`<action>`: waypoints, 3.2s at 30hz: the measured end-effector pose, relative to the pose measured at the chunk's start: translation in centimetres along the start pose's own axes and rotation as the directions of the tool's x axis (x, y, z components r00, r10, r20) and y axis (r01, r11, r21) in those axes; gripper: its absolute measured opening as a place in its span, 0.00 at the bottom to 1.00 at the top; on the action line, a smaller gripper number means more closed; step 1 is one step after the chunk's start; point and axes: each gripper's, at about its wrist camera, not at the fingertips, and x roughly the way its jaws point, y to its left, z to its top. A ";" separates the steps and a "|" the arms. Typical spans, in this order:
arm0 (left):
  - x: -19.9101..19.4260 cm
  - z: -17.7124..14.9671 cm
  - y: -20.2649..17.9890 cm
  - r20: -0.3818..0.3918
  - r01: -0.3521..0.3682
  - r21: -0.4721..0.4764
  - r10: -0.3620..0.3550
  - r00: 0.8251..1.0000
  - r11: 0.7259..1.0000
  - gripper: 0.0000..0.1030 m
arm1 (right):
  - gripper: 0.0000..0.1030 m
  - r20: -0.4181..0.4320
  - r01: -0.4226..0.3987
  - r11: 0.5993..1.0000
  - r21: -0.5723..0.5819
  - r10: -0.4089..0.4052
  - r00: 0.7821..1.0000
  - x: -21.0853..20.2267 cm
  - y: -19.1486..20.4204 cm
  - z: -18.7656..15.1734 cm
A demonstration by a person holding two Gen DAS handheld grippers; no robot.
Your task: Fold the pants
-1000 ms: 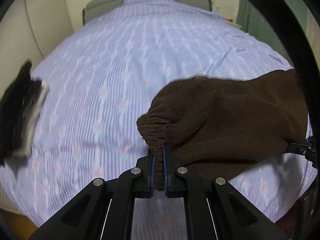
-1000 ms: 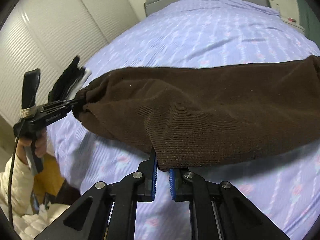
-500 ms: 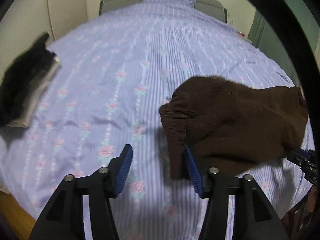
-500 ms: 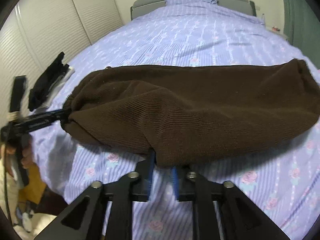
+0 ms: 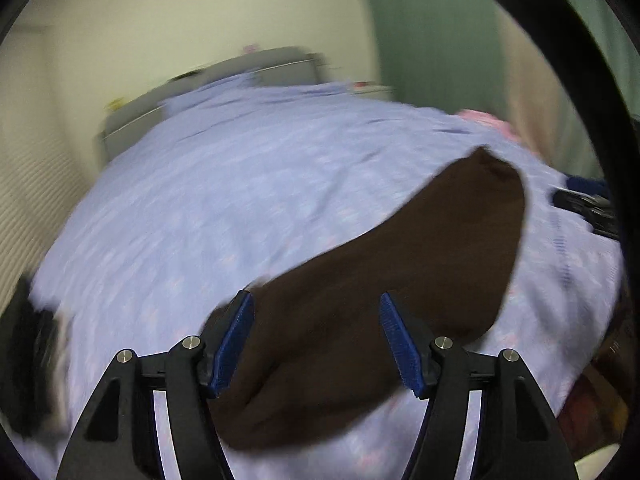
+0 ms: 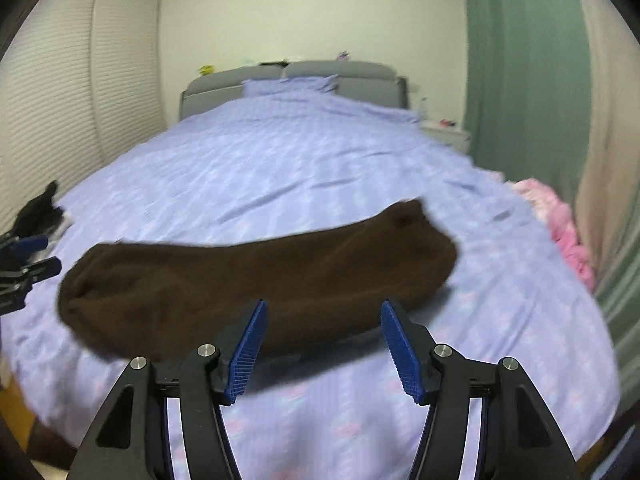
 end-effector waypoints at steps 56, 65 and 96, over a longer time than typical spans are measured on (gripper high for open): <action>27.0 20.9 -16.6 -0.264 0.332 0.193 -0.277 0.924 0.923 0.53 | 0.46 -0.112 0.068 0.900 0.431 -0.021 0.993 16.7 -13.9 2.0; 18.0 15.0 -12.0 -0.091 0.161 0.161 -0.148 0.985 0.974 0.62 | 0.70 -0.013 -0.167 0.669 0.724 0.255 0.967 18.1 -18.0 -1.9; 20.5 4.2 -9.8 -0.273 -0.029 -0.093 0.002 0.962 0.995 0.75 | 0.26 -0.230 0.187 0.744 0.642 -0.045 0.972 8.5 -20.2 -5.5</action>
